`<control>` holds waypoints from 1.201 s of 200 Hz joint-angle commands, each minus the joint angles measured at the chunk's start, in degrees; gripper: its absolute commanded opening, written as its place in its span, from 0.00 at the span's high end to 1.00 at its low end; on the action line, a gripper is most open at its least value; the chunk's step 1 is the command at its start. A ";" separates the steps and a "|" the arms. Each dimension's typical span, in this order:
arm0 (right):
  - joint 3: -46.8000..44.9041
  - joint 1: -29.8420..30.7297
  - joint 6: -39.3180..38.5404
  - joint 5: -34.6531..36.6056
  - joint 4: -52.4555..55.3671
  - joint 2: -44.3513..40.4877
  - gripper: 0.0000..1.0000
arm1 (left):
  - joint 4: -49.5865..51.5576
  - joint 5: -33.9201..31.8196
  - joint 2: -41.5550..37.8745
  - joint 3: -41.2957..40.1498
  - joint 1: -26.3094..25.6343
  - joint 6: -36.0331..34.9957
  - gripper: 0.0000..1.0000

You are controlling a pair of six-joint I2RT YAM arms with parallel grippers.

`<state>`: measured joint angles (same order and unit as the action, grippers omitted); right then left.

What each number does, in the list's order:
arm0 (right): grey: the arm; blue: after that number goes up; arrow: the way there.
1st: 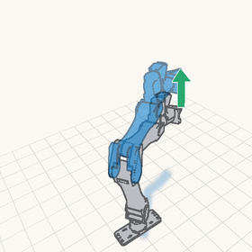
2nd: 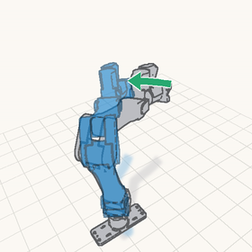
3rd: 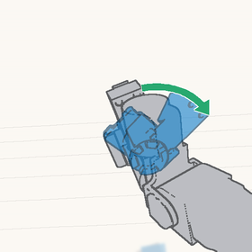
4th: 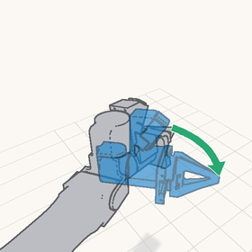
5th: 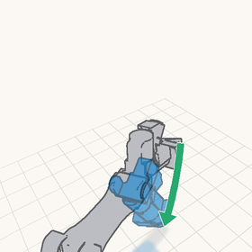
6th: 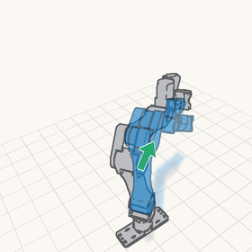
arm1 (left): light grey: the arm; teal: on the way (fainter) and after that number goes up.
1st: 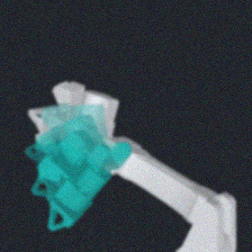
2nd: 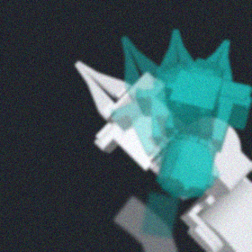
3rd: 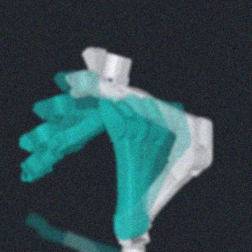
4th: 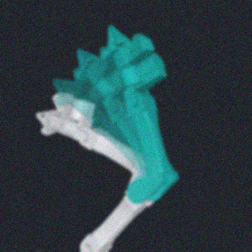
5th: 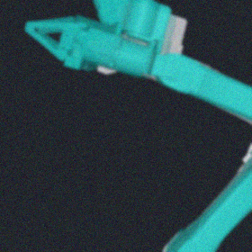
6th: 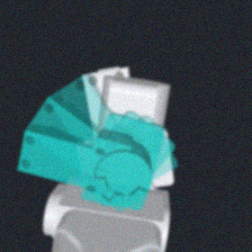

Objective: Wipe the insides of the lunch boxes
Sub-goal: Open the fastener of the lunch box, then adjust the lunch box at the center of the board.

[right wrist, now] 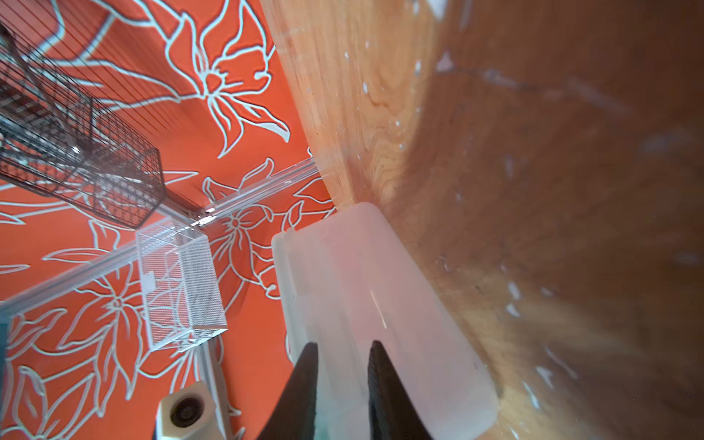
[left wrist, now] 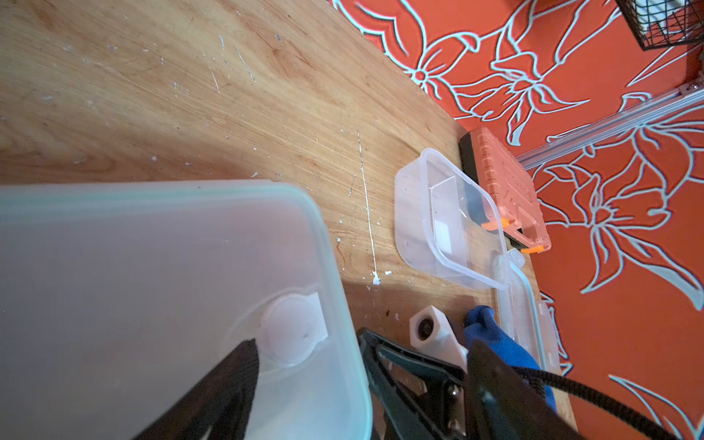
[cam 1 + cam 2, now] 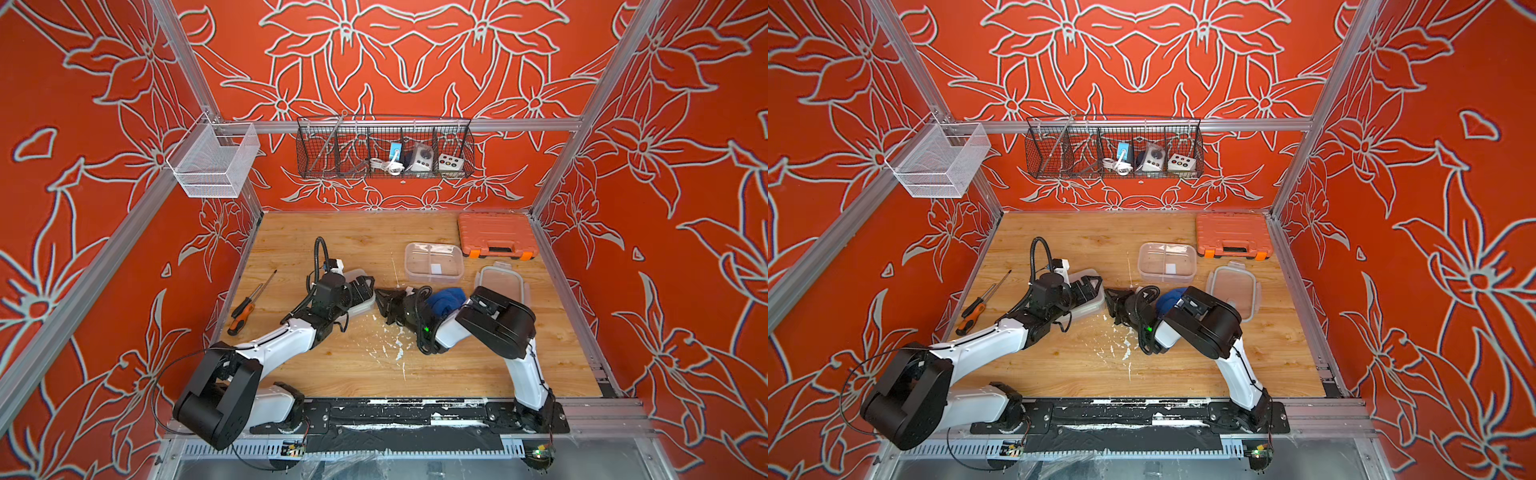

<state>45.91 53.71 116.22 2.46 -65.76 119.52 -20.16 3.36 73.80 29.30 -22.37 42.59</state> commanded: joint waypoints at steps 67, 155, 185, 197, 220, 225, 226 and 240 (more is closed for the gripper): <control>1.84 -0.61 -6.14 -3.33 -0.08 -4.90 0.83 | 13.22 1.34 1.85 -4.32 -0.48 1.44 0.14; -5.89 -4.39 -7.04 -4.48 -1.46 -7.91 0.57 | 23.11 -4.31 -7.22 2.87 1.57 1.53 0.06; -7.02 -6.46 -9.22 -9.43 0.48 -10.17 0.54 | 27.92 -4.23 -13.00 6.84 6.65 0.17 0.03; -6.77 -6.63 -9.68 -11.82 0.99 -10.24 0.54 | 29.12 -2.61 -13.76 6.89 9.96 -0.90 0.02; -6.29 -6.79 -9.64 -16.61 3.01 -10.36 0.52 | 29.07 1.25 -13.50 5.61 17.70 -4.35 0.02; -6.27 -6.79 -9.61 -17.60 3.85 -10.71 0.52 | 28.83 2.42 -13.07 5.59 19.35 -5.29 0.02; -6.32 -6.79 -9.61 -17.72 4.04 -10.75 0.52 | 28.81 2.66 -13.02 5.59 19.67 -5.44 0.02; -6.82 -6.63 -9.68 -19.37 6.42 -11.82 0.52 | 28.93 4.25 -11.02 6.71 22.91 -8.09 0.02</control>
<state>39.51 46.68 107.28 -11.03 -63.44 110.15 5.67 3.77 60.66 35.46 -4.08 39.81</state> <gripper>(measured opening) 0.481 0.977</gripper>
